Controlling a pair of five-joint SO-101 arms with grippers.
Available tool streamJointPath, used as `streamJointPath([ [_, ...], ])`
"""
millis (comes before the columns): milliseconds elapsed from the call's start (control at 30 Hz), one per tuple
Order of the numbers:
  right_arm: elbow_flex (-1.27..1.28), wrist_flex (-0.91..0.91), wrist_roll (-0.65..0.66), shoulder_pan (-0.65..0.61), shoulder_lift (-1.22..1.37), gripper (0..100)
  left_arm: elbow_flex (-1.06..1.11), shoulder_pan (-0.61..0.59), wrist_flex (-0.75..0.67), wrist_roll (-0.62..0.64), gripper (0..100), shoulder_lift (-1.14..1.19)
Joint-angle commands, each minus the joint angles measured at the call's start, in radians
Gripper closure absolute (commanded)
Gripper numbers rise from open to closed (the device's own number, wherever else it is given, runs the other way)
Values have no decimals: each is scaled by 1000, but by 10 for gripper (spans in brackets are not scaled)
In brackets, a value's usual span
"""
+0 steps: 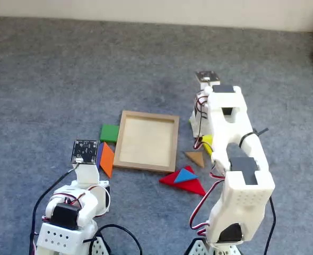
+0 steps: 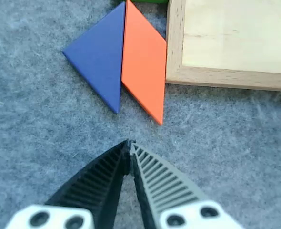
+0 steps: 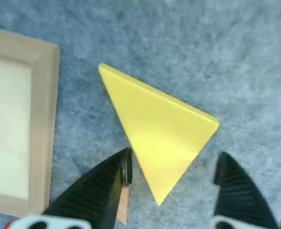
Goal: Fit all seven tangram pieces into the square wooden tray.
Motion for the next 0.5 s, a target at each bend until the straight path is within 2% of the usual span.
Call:
streamJointPath([
  [0,-8,50,77,-41,-70,662,21,-8,5,-2,993,-42],
  [267,-8,47,155,-119,-67,663,21,-8,5,-2,993,-42],
  [467,-1,-54,158,-102,-62,663,21,-8,5,-2,993,-42],
])
